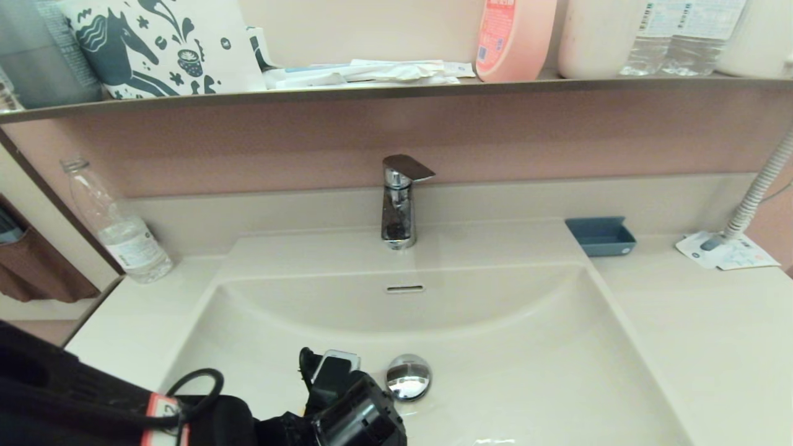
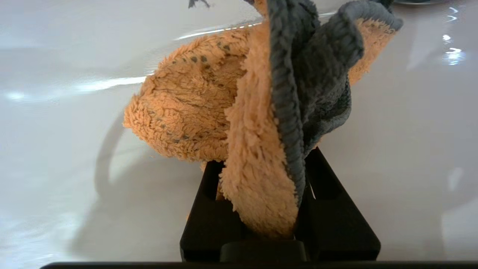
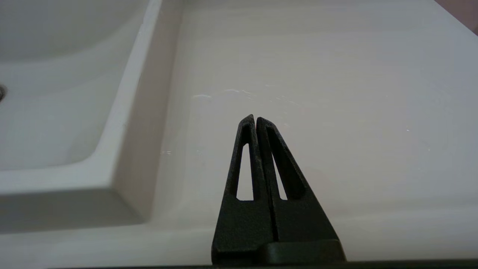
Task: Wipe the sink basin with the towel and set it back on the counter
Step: Wipe the sink
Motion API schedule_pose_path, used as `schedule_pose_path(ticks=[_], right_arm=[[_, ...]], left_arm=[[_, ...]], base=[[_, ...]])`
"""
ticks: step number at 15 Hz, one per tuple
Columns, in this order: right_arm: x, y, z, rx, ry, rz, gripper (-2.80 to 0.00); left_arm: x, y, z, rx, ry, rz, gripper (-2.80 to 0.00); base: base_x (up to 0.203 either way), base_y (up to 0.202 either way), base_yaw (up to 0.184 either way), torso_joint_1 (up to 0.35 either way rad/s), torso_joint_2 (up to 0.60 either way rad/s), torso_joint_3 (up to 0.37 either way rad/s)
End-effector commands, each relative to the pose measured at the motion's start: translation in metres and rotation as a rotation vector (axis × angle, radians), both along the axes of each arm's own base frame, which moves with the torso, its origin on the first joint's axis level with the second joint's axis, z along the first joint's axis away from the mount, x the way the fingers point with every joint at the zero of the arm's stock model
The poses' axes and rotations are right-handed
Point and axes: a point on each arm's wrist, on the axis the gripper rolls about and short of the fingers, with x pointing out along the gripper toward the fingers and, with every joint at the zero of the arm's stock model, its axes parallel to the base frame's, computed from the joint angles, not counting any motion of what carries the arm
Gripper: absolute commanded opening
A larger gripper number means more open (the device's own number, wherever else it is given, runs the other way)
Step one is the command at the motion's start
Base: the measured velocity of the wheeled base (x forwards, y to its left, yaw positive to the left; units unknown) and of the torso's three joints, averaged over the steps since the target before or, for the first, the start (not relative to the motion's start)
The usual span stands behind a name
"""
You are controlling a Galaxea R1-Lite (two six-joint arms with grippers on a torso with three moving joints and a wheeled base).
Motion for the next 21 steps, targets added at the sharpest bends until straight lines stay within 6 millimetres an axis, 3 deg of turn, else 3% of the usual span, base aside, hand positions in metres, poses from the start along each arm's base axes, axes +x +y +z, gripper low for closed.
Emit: schedule_pose_path(ticks=[1, 11, 17, 21], right_arm=[[0.0, 0.0, 0.0, 0.0, 0.001, 0.0, -2.8], [0.0, 0.0, 0.0, 0.0, 0.001, 0.0, -2.8], [0.0, 0.0, 0.0, 0.0, 0.001, 0.0, -2.8], [0.0, 0.0, 0.0, 0.0, 0.001, 0.0, -2.8]], left_arm=[[-0.007, -0.021, -0.019, 0.021, 0.031, -0.03, -2.8], [-0.011, -0.114, 0.004, -0.067, 0.034, -0.092, -2.8], [0.005, -0.165, 0.029, -0.148, -0.002, -0.113, -2.8], [0.035, -0.168, 0.038, -0.154, -0.034, -0.11, -2.8]], base=[[0.0, 0.0, 0.0, 0.0, 0.0, 0.0], [0.0, 0.0, 0.0, 0.0, 0.0, 0.0], [0.0, 0.0, 0.0, 0.0, 0.0, 0.0], [0.0, 0.0, 0.0, 0.0, 0.0, 0.0]])
